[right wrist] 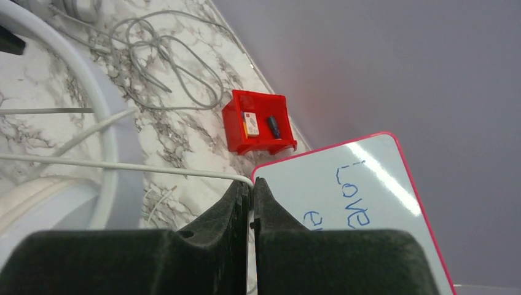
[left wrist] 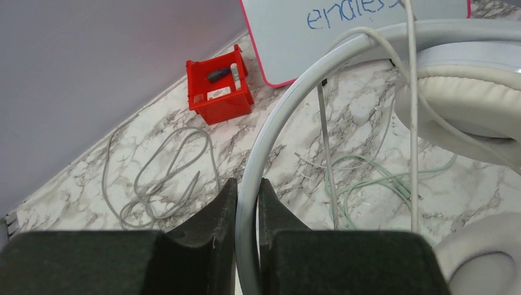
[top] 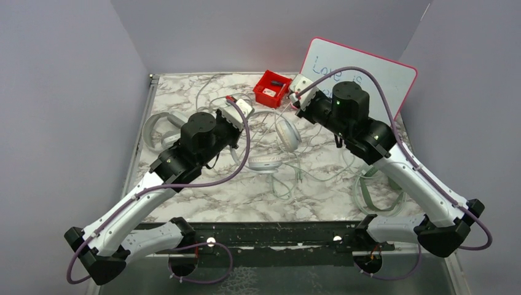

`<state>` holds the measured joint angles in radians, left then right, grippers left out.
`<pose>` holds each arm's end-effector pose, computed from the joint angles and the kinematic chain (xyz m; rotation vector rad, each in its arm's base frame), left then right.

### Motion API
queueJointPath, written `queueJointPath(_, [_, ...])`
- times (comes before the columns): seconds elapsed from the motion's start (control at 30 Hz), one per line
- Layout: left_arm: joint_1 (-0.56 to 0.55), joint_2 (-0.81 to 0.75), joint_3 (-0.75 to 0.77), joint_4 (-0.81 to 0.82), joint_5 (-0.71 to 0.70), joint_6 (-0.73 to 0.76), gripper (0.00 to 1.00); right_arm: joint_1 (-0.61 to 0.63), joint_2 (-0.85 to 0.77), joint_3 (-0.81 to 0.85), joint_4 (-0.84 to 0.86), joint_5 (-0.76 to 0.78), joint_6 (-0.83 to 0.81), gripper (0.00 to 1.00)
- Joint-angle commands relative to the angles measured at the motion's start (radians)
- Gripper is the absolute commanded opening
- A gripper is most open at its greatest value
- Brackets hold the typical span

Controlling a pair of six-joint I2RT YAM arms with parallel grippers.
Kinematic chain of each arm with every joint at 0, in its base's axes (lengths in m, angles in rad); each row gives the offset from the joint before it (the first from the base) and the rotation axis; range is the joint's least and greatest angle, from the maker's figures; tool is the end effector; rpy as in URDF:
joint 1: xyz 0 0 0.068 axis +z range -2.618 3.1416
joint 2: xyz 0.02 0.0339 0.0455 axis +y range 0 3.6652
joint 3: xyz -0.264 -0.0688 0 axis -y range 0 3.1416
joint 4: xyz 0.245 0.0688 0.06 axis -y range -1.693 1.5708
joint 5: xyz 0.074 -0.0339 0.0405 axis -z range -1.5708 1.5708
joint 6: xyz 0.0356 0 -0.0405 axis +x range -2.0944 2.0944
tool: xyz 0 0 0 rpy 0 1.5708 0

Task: Wrap the headphones
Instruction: Wrap the headphones cable around the headphones.

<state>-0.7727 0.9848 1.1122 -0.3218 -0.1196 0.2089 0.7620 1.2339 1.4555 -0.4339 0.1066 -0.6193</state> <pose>0.1581 -0.1482 0.4030 0.7581 1.6035 -0.3034 0.1947 0.1805 0.4520 -1.0750 1.4211 0.0077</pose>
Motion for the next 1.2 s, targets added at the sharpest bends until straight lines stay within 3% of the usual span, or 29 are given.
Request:
queueJointPath(0.0, [-0.002, -0.053, -0.004, -0.085, 0.086, 0.004, 0.00, -0.095, -0.029, -0.053, 0.197, -0.001, 0.065, 0.12])
queueJointPath(0.17, [-0.003, -0.044, 0.015, -0.094, 0.148, -0.005, 0.00, -0.135, 0.005, -0.048, 0.222, -0.131, 0.115, 0.01])
queueJointPath(0.37, [-0.002, -0.054, 0.009, -0.055, 0.210, -0.037, 0.00, -0.168, 0.052, -0.029, 0.226, -0.236, 0.179, 0.01])
queueJointPath(0.73, [-0.002, -0.135, 0.031, 0.092, 0.231, -0.169, 0.00, -0.324, 0.116, -0.116, 0.264, -0.728, 0.409, 0.02])
queueJointPath(0.97, [-0.002, -0.090, 0.096, 0.129, 0.158, -0.385, 0.00, -0.326, 0.232, -0.154, 0.497, -1.083, 0.739, 0.00])
queueJointPath(1.17, [-0.002, -0.038, 0.160, 0.072, 0.021, -0.643, 0.00, -0.325, 0.356, -0.175, 0.727, -1.293, 1.071, 0.01])
